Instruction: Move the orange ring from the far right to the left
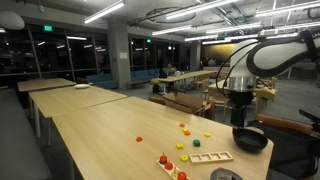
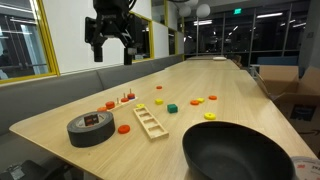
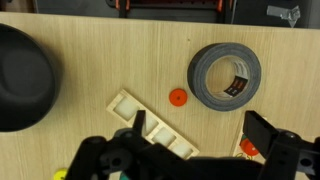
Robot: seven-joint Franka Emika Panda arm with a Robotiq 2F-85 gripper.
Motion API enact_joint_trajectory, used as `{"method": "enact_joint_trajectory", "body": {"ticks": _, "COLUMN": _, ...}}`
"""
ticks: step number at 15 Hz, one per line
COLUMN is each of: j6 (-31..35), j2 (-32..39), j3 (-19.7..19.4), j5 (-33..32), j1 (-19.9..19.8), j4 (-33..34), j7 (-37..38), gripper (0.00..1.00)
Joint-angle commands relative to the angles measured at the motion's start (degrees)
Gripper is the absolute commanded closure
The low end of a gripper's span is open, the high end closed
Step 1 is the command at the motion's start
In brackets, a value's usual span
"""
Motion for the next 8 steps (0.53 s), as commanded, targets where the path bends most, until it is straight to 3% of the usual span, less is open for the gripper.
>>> {"method": "enact_joint_trajectory", "body": {"ticks": 1, "j6": 7.1, "j2": 7.4, "j3": 4.0, "j5": 2.4, "j1": 2.0, "j4": 3.0, "j7": 5.5, "gripper": 0.0}}
{"method": "enact_joint_trajectory", "body": {"ticks": 8, "j6": 17.3, "j2": 22.2, "j3": 9.6, "j5": 2.6, "j1": 3.9, "j4": 9.5, "j7": 14.6, "gripper": 0.0}}
